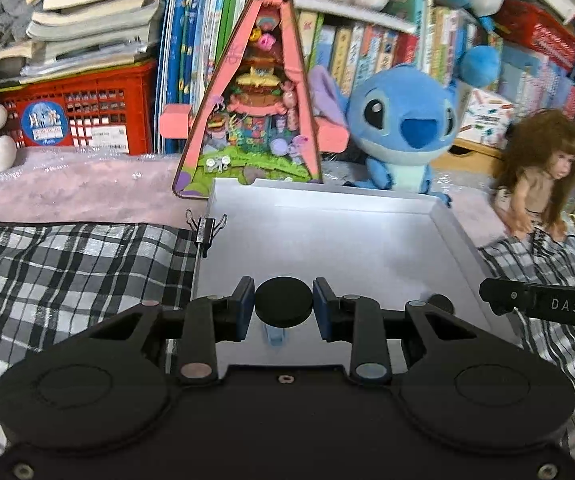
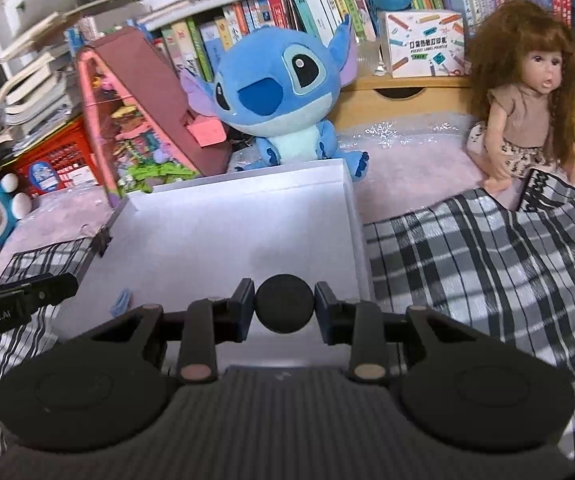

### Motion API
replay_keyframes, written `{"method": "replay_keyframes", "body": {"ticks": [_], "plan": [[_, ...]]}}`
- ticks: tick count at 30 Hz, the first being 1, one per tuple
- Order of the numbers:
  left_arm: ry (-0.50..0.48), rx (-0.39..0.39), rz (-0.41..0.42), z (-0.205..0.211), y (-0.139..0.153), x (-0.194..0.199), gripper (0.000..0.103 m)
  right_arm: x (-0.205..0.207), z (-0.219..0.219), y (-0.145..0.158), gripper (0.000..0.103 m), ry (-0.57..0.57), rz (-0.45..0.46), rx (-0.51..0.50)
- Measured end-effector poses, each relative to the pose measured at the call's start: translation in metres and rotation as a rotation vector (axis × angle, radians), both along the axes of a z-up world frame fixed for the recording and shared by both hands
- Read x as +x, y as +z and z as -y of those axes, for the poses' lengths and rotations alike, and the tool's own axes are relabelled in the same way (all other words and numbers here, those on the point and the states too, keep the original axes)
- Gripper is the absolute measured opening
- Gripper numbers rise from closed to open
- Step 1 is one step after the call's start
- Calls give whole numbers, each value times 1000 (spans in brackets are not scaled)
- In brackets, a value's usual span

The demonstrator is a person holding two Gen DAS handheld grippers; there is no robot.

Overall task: Organize rigid objects
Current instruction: 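Carry both held black discs over the white tray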

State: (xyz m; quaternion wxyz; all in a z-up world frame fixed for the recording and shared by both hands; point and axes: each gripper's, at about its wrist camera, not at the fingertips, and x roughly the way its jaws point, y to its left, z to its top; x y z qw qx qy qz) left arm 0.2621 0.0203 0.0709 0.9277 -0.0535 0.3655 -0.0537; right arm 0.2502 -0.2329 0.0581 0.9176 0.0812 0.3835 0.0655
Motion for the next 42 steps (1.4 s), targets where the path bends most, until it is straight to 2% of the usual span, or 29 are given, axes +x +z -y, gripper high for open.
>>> {"method": "replay_keyframes", "body": {"ticks": [10,14,27,42], "plan": [[12,48,-59,10,-32,52,30,49,-18,-17,39,28,-59,-60],[38,38,-86,5,-43,64,30,63,-27,-24,39,43,-75,-97],[19,71,-92,9,-55,74,30,84,-32,-45,39,47,-126,-113],[21,92,-99,12,-62,81,30,93,-32,-50,39,53,-145,-130]]}}
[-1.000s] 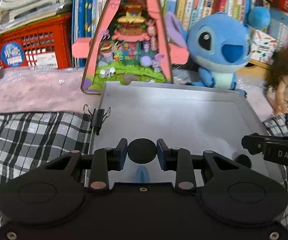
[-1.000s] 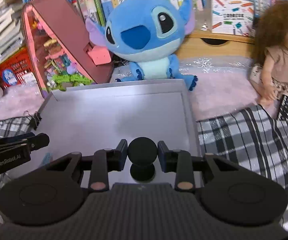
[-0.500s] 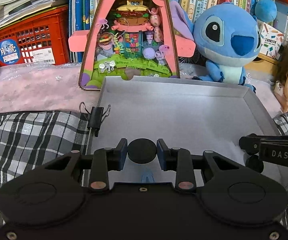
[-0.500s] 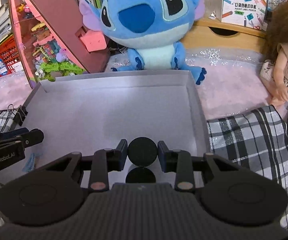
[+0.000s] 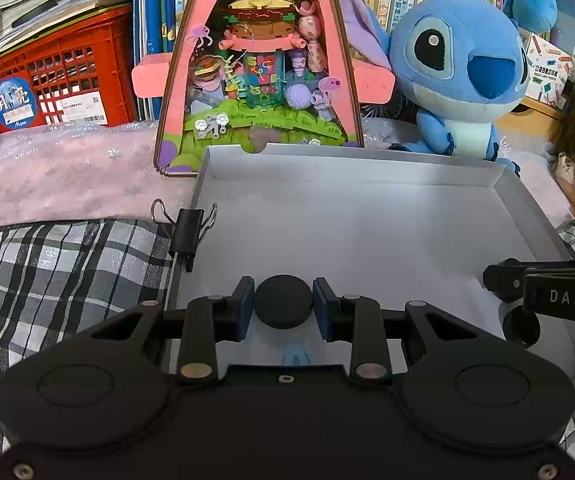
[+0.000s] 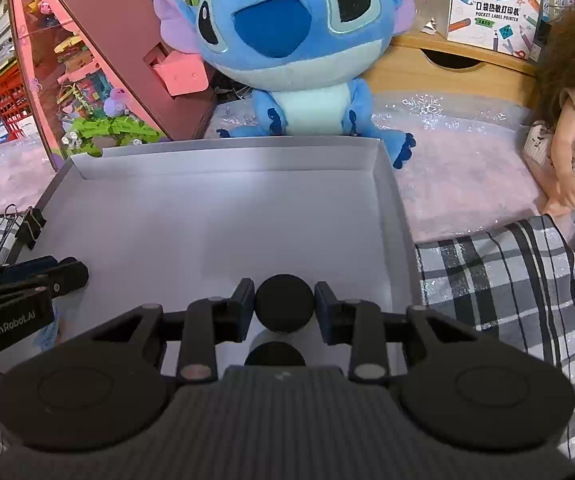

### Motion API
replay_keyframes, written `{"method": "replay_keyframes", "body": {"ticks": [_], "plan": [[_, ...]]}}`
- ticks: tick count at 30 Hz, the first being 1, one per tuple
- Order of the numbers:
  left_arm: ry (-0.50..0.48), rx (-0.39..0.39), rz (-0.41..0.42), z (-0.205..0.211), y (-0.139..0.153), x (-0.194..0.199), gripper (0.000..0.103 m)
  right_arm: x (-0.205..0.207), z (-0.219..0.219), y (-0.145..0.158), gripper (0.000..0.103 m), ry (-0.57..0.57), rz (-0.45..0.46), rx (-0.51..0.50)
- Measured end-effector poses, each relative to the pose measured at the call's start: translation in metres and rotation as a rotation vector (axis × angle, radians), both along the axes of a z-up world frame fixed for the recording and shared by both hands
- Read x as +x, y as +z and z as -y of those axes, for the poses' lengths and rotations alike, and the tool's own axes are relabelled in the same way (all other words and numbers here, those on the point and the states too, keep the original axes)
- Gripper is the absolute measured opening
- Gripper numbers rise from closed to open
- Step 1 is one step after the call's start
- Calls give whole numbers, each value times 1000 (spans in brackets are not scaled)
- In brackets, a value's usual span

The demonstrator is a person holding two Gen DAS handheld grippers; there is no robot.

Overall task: Organize rigid objects
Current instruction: 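Carry both held black discs over the white tray, then open the left tool over the tray while the right tool releases its disc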

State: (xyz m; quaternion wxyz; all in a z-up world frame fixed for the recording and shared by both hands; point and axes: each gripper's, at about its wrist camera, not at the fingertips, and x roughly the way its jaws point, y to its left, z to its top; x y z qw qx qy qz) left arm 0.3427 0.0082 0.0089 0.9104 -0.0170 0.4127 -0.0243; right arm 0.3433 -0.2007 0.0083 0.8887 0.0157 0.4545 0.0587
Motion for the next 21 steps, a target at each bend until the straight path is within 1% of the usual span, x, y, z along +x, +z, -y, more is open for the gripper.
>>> {"method": "replay_keyframes", "body": {"ticks": [7,8,10,12,13,15,16,17,18,21], "plan": [[-10,16,12,2,-2,-1,30,2,0,-1,40,2,-2,-5],[-11,20,15,2,-2,-2,30,2,0,-1,42,3,-2,-7],[-14,29,19,4,-2,-3,30,2,-1,-2,43,3,0,-8],[-12,35,23,5,-2,-4,30,2,-1,-2,54,-1,3,-9],[-10,36,26,5,-1,-5,31,2,0,-2,54,-3,4,-6],[-12,33,32,5,1,-7,37,0,1,-1,59,-10,10,7],[-11,33,36,5,2,-8,42,-1,2,0,61,-15,17,12],[-10,33,41,5,4,-10,44,-2,3,2,65,-19,26,17],[-12,31,45,5,6,-12,44,-4,4,4,66,-24,36,24],[-18,18,56,4,13,-20,53,-10,8,10,70,-34,55,47]]}}
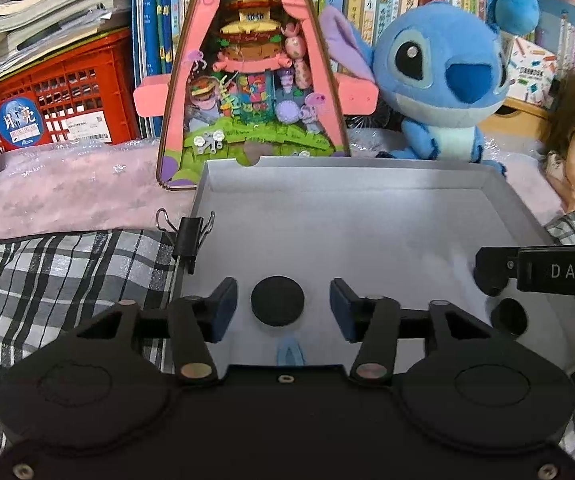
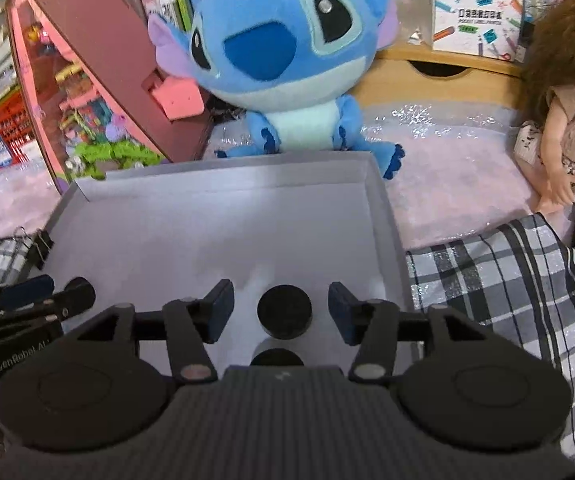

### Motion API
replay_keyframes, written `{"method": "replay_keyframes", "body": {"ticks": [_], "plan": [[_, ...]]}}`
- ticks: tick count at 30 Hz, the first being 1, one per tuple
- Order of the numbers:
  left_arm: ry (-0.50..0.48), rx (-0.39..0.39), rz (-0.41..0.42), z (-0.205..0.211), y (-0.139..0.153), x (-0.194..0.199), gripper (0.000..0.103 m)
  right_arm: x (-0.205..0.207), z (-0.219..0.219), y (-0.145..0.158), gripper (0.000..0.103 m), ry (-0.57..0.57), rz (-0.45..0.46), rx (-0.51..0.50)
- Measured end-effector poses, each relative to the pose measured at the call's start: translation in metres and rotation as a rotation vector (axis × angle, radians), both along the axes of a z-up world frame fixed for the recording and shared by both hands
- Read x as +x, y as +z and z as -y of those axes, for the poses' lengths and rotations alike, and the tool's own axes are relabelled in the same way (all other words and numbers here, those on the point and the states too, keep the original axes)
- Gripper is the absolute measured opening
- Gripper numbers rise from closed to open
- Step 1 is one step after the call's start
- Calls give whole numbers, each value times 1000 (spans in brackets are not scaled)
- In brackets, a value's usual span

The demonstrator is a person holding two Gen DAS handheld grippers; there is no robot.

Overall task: Organize rigid objects
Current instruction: 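Open the left tool over the tray while the right tool releases its disc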

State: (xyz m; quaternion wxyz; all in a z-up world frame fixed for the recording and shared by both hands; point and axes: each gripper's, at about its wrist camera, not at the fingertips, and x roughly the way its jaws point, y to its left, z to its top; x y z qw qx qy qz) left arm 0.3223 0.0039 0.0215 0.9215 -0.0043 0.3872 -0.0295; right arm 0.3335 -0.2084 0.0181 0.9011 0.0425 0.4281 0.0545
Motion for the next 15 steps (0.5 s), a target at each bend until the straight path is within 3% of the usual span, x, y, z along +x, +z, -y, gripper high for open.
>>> {"method": "replay_keyframes", "body": {"ticks": [2,8,15], "plan": [[-6,-5,15,-1,5,-9,62,-7,2,4,72,0,20,10],[-23,12,58,-5,19,-33,71,-26,7,13,80,6,58,35],[-18,-1,105,-13,31,-66,75,-63,9,24,88,51,140,30]]}}
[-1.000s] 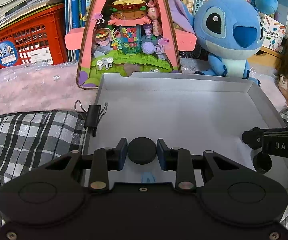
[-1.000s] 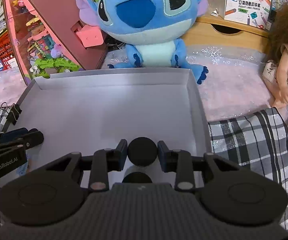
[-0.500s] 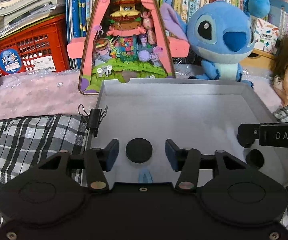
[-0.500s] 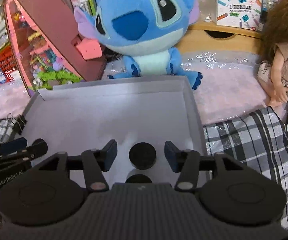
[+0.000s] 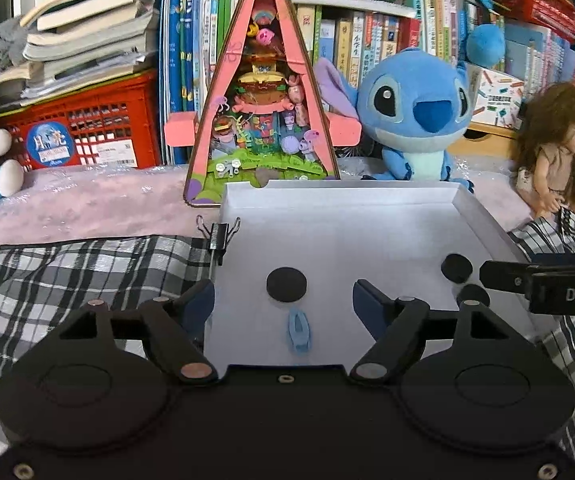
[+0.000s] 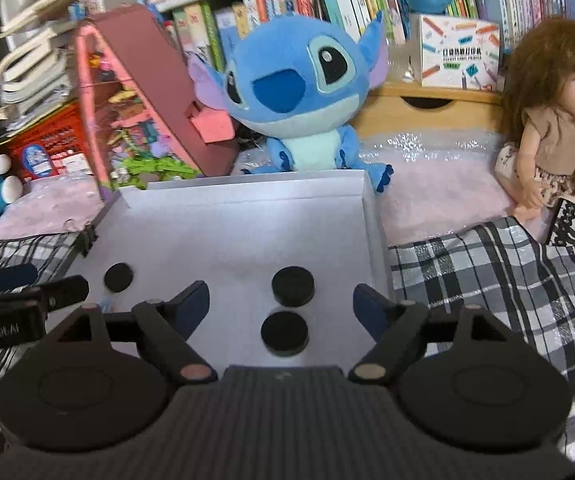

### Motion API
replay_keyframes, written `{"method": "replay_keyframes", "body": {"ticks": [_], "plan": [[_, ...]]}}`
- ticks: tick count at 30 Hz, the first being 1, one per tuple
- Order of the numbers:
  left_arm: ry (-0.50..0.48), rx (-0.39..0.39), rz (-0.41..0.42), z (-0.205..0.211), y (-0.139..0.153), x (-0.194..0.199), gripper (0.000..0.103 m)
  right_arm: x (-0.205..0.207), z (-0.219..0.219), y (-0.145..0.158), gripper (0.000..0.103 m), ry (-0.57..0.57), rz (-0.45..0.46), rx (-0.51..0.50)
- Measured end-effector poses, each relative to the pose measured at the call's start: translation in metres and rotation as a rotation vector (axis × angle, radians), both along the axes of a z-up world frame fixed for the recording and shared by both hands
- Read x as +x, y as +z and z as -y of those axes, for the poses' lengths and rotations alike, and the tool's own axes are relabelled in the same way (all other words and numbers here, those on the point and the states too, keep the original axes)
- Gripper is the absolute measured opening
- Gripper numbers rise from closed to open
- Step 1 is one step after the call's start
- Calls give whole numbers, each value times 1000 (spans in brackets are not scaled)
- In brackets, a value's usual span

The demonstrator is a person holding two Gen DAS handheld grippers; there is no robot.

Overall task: Organize rigid objects
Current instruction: 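Open the left tool over the tray while the right tool releases its disc, then move both tools back from the tray toward the clear cup and brown ball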

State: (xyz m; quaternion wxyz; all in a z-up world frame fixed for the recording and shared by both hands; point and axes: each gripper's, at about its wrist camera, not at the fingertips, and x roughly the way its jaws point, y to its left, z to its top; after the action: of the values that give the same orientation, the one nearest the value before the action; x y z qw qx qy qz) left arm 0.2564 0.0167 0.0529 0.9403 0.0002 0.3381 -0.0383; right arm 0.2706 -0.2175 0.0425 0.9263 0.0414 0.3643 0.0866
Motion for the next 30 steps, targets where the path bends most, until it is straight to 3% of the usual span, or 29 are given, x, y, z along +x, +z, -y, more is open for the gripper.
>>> {"method": "replay_keyframes", "body": {"ticks": [15,21,30], "plan": [[-70,-4,90,9,5,-79,77,-74,16,5,99,43,106,6],[-102,-27,118,15,0,-113,80,-102,17,5,99,56,149,-10],[-130,2,170,18,-6,-155,82,-137,16,-5,102,78,182,-33]]}}
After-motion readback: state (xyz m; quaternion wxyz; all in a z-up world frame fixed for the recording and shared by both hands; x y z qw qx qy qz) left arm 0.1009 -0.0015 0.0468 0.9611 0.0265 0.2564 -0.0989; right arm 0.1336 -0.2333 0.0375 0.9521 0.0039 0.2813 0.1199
